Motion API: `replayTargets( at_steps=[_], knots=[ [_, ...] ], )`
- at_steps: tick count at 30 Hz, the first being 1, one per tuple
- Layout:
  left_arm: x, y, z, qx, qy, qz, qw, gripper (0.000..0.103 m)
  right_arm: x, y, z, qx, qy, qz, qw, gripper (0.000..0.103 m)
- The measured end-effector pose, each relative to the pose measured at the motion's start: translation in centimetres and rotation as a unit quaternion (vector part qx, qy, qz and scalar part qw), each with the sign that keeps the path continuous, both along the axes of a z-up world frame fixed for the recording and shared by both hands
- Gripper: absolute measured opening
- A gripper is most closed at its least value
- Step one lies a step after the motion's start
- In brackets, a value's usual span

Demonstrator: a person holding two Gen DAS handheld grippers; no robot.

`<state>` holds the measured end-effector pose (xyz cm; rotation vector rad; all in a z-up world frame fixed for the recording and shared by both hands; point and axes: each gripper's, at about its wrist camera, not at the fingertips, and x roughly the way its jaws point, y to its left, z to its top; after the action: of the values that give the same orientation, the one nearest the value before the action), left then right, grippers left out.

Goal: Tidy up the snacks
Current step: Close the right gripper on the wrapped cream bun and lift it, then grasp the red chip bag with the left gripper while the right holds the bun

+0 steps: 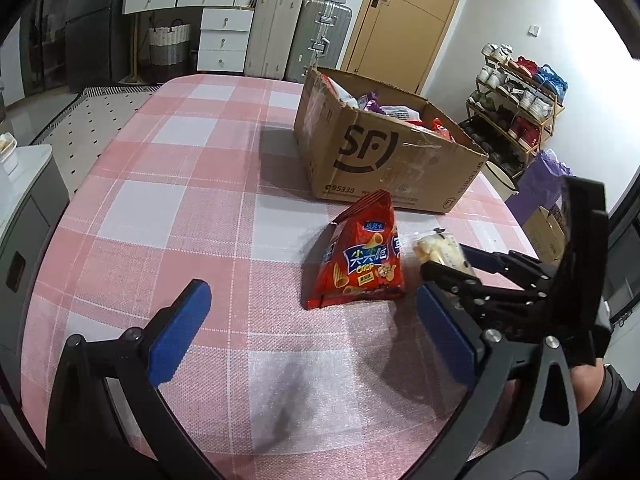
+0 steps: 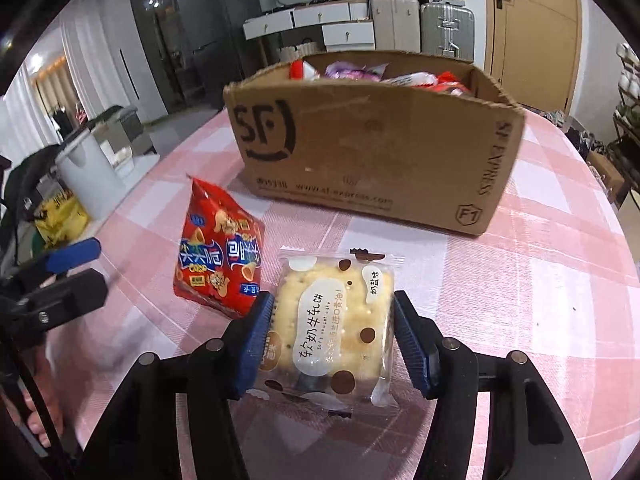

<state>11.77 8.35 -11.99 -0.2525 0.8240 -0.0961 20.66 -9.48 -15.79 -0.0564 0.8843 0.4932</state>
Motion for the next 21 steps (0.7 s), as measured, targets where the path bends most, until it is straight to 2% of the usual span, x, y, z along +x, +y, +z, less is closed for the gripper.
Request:
replayTargets(
  at_steps=[7,14,17,21],
  knots=[
    [1.0,-0.8,-0.2,-0.001,0.013,-0.014,0.9998,0.102,-1.2,-2.9,2.3,0.048,-0.006,-0.002,0.999,0.059],
    [4.0,-2.4,-1.4,0.005,0.042,-0.032,0.9986,0.102,-2.4,-5.5,2.6,0.08,-0.006,-0.012,0.997,0.059],
    [5.9,-2.9,-2.1,-0.003,0.056,-0.036,0.9978,0.102,-2.5,-6.7,2.7,0.091,-0.007,-0.021,0.996,0.059],
    [8.0,-3.4,-3.1,-0.034,0.078,-0.043,0.9954,0.102,-2.7,-7.7,2.1,0.097,-0.005,-0.027,0.995,0.059]
  ],
)
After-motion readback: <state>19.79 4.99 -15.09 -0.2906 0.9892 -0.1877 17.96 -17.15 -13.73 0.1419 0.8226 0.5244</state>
